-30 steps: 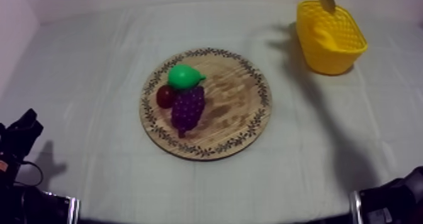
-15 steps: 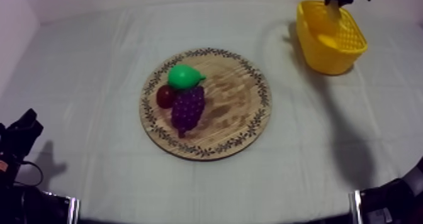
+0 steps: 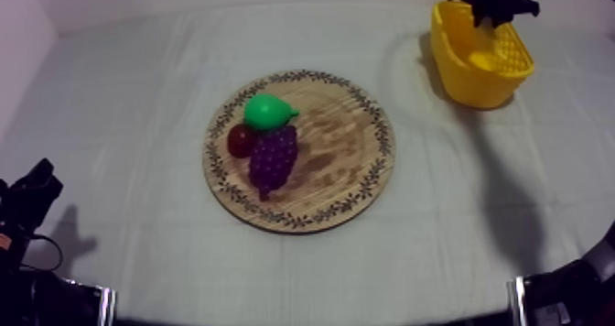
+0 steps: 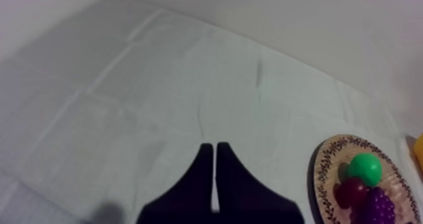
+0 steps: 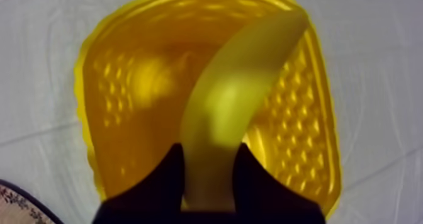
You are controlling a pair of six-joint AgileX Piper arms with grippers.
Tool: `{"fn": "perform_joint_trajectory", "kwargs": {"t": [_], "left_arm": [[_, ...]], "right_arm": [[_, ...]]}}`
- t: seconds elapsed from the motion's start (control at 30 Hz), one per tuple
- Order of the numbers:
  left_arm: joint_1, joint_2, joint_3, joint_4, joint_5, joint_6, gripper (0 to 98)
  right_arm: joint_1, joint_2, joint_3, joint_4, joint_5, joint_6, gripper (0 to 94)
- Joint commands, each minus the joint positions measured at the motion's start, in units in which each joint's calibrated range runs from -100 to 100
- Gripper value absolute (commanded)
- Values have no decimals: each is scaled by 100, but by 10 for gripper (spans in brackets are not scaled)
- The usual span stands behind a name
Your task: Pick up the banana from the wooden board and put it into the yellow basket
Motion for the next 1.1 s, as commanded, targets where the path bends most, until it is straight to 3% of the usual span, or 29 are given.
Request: {"fn": "perform_joint_trajectory", "kwargs": {"t": [0.0,0.27,0.4,0.47,0.67,0.8,0.93,1.07], "left_arm": [[2,-5,-1,3,0,-1,1],[2,-5,-1,3,0,2,1],[2,-5,-1,3,0,1,1],[2,-5,-1,3,0,1,1],[2,-5,-1,3,0,0,1],[2,-5,-1,3,0,0,1],[2,-5,-1,3,0,-1,1],[2,-5,-1,3,0,-1,1]], "right_arm": [[10,21,6,-29,50,70,91],[89,169,11,-133,62,183,97],[133,244,7,-139,26,204,150],[150,271,1,-149,14,225,207],[159,298,33,-178,1,303,536],[148,254,117,-158,-57,294,608],[152,152,172,-168,-93,281,572],[172,-69,298,-152,-222,200,397]]}}
